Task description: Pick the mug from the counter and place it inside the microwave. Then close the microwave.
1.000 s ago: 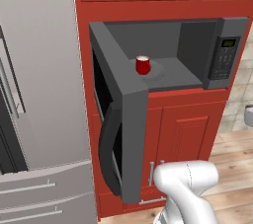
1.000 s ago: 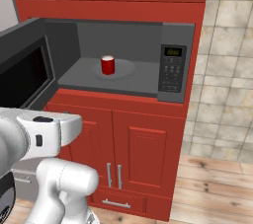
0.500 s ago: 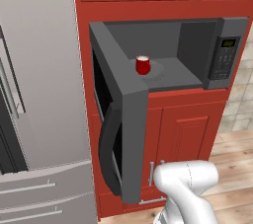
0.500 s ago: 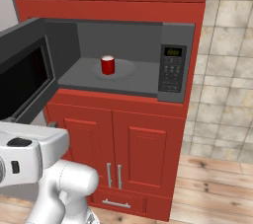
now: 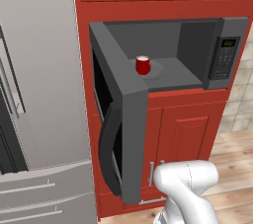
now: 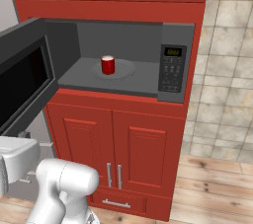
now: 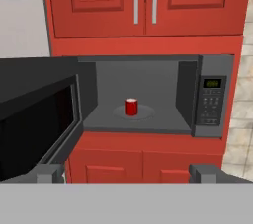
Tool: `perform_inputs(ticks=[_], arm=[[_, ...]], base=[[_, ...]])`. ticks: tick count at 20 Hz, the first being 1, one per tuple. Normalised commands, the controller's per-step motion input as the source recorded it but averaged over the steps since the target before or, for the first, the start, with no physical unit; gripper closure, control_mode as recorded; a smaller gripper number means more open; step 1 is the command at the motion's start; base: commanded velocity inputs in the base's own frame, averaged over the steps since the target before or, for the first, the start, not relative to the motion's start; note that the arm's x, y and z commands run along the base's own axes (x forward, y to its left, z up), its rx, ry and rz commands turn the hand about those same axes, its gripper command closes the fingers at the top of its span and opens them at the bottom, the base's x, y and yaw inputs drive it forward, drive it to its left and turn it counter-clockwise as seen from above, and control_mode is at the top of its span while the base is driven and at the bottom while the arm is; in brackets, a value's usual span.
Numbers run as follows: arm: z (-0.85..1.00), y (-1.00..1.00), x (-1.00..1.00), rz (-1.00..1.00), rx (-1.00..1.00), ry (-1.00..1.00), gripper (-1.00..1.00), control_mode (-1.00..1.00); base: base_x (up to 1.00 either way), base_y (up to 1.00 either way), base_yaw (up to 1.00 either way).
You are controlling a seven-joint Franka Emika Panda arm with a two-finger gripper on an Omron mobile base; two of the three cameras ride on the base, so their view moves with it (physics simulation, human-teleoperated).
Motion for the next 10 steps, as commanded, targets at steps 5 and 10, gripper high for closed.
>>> perform_inputs(ticks=[5, 10], arm=[[0.00, 0.37, -0.25, 0.06, 0.00, 0.00, -1.00, -1.00], [0.00, 0.31, -0.20, 0.03, 0.00, -0.04, -1.00, -1.00]], base=[[0.00, 0.00, 0.00], [0.00, 0.00, 0.00]])
